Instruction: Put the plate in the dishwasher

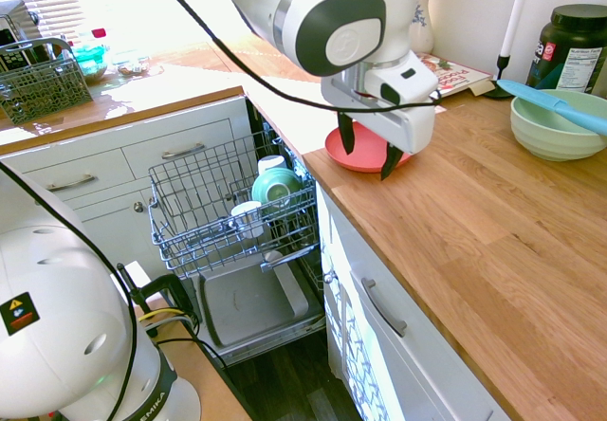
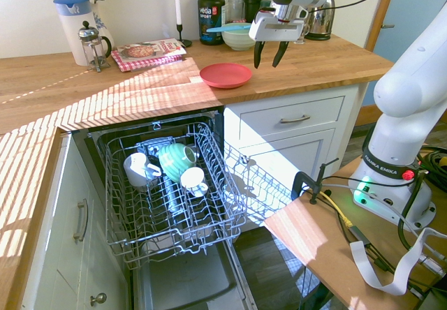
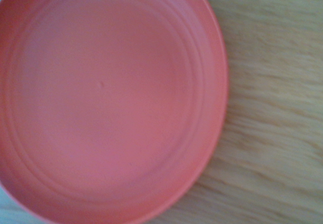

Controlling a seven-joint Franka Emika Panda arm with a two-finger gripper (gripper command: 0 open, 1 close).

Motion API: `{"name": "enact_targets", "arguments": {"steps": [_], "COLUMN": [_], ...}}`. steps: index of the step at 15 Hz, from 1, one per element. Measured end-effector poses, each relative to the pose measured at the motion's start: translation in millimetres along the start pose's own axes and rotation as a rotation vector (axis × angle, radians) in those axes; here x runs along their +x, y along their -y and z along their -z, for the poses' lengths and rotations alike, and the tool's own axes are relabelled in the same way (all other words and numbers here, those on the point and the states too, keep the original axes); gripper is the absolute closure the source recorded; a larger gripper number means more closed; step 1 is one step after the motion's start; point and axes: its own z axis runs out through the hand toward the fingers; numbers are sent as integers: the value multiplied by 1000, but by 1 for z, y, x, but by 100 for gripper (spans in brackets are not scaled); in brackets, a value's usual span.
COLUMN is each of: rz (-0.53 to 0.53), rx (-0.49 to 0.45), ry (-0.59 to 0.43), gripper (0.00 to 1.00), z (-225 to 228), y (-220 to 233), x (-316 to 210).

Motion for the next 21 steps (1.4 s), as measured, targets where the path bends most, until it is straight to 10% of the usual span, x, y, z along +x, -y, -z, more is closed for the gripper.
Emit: {"name": "enact_targets", "arguments": {"steps": [8,9,21], "rz": [-25,-24,-14], "rx": [64,68,98], "ry": [106,115,134], "gripper": [0,100,100], "z": [-50,-54,-67], "y": [29,32,37], "x": [41,45,60]}}
